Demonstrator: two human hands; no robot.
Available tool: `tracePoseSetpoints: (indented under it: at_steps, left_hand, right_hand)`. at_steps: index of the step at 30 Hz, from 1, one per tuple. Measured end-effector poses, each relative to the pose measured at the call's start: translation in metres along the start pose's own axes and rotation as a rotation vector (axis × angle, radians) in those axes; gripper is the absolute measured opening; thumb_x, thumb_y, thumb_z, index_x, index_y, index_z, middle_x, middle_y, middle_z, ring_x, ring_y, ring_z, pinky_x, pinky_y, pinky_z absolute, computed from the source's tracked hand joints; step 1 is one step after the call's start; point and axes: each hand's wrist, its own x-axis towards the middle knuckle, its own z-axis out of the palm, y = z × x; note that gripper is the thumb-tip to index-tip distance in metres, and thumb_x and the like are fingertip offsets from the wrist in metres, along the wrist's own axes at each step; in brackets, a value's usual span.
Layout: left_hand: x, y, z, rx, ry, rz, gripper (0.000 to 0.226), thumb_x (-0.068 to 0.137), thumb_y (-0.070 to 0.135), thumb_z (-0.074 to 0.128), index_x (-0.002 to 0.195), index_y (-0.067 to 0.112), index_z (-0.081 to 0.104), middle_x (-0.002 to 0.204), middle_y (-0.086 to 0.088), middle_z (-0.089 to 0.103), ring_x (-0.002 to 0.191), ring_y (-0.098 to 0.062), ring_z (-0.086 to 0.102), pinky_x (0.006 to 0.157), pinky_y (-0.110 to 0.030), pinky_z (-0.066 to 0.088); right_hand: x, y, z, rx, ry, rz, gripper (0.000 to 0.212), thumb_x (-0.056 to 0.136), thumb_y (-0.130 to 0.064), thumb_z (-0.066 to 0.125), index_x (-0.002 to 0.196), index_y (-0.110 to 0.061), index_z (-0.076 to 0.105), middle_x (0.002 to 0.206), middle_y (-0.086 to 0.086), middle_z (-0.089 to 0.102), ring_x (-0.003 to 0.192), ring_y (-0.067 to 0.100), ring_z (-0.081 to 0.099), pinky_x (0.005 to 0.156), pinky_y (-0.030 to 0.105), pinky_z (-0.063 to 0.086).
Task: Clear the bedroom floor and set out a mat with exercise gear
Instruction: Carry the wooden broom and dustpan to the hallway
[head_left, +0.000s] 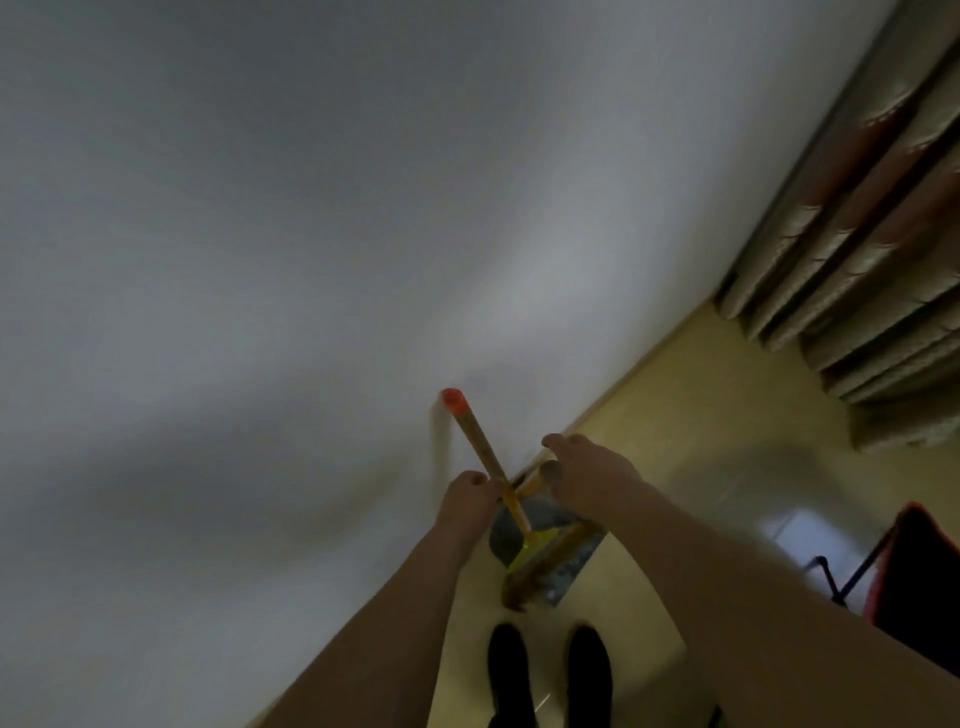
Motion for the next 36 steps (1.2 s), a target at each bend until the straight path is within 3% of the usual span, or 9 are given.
tracePoseSetpoints:
  at_steps: [3, 9, 12, 16, 19, 22, 26, 31, 36]
  left_hand:
    - [0.052, 0.002, 0.017, -0.116, 0.023, -0.081, 0.040, 0.092, 0.031, 0.059, 0.121, 0.003, 0.057, 0.111, -0.014, 0.065, 0.097, -0.029, 0.064, 0.086, -0.040, 0.056]
    - [0.118, -0.002, 0.050, -0.272, 0.262, -0.175, 0.048, 0.089, 0.040, 0.061, 0.127, 0.012, 0.054, 0.103, -0.003, 0.067, 0.089, -0.023, 0.066, 0.084, -0.038, 0.056]
    - [0.127, 0.000, 0.055, -0.203, 0.352, -0.164, 0.033, 0.090, 0.035, 0.059, 0.116, 0.016, 0.061, 0.103, -0.002, 0.069, 0.091, -0.022, 0.066, 0.080, -0.032, 0.053]
    - [0.110, -0.010, 0.049, -0.021, 0.290, -0.143, 0.023, 0.088, 0.029, 0.061, 0.100, 0.011, 0.067, 0.094, -0.008, 0.070, 0.087, -0.025, 0.066, 0.068, -0.028, 0.049]
    - [0.078, -0.029, 0.041, -0.054, 0.254, -0.160, 0.015, 0.088, 0.025, 0.062, 0.081, 0.013, 0.065, 0.075, -0.003, 0.067, 0.064, -0.017, 0.062, 0.059, -0.027, 0.050]
    - [0.041, -0.047, 0.032, -0.116, 0.254, -0.143, 0.014, 0.086, 0.018, 0.063, 0.073, 0.014, 0.062, 0.061, 0.001, 0.059, 0.053, -0.013, 0.055, 0.044, -0.022, 0.037]
    - [-0.005, -0.071, 0.012, -0.158, 0.292, -0.140, 0.007, 0.083, 0.020, 0.065, 0.079, 0.014, 0.067, 0.066, 0.000, 0.061, 0.058, -0.016, 0.056, 0.049, -0.025, 0.035]
    - [-0.062, -0.116, -0.009, -0.202, 0.303, -0.115, 0.012, 0.079, 0.027, 0.071, 0.077, 0.015, 0.070, 0.061, 0.007, 0.057, 0.058, -0.013, 0.055, 0.049, -0.023, 0.034]
    - [-0.112, -0.170, -0.029, -0.323, 0.365, -0.111, 0.010, 0.081, 0.021, 0.069, 0.073, 0.017, 0.073, 0.064, 0.008, 0.058, 0.065, -0.012, 0.056, 0.054, -0.023, 0.038]
  right_hand:
    - [0.034, 0.005, 0.016, -0.045, -0.081, -0.018, 0.025, 0.097, -0.025, 0.043, 0.120, -0.018, 0.049, 0.110, 0.004, 0.056, 0.093, 0.021, 0.057, 0.075, 0.030, 0.047]
    - [0.078, 0.002, 0.017, -0.115, -0.004, -0.138, 0.014, 0.097, -0.024, 0.044, 0.107, -0.017, 0.049, 0.083, -0.001, 0.045, 0.073, 0.018, 0.048, 0.063, 0.028, 0.038]
    - [0.078, 0.005, 0.029, -0.177, -0.014, -0.167, 0.022, 0.096, -0.021, 0.046, 0.116, -0.014, 0.048, 0.099, 0.004, 0.054, 0.081, 0.019, 0.054, 0.065, 0.026, 0.039]
    - [0.069, 0.024, 0.044, -0.185, -0.102, -0.055, 0.028, 0.099, -0.019, 0.044, 0.126, -0.015, 0.048, 0.121, 0.003, 0.056, 0.106, 0.019, 0.061, 0.076, 0.023, 0.042]
    - [0.064, 0.018, 0.042, -0.159, -0.139, -0.073, 0.025, 0.096, -0.017, 0.049, 0.121, -0.012, 0.052, 0.115, 0.007, 0.060, 0.101, 0.025, 0.062, 0.072, 0.029, 0.043]
    - [0.055, -0.002, 0.041, -0.144, -0.171, -0.107, 0.020, 0.097, -0.016, 0.045, 0.113, -0.010, 0.056, 0.107, 0.012, 0.062, 0.098, 0.031, 0.062, 0.070, 0.033, 0.044]
    - [0.028, -0.023, 0.045, -0.115, -0.226, -0.224, 0.022, 0.092, -0.016, 0.048, 0.109, -0.008, 0.059, 0.108, 0.009, 0.063, 0.096, 0.027, 0.063, 0.080, 0.039, 0.055]
    - [-0.005, -0.056, 0.058, -0.271, -0.181, -0.414, 0.021, 0.095, -0.014, 0.044, 0.113, -0.007, 0.052, 0.113, 0.014, 0.060, 0.101, 0.029, 0.059, 0.073, 0.031, 0.044]
    - [-0.040, -0.093, 0.077, -0.389, -0.183, -0.554, 0.023, 0.097, -0.011, 0.041, 0.118, -0.008, 0.048, 0.113, 0.013, 0.056, 0.091, 0.025, 0.057, 0.066, 0.029, 0.038]
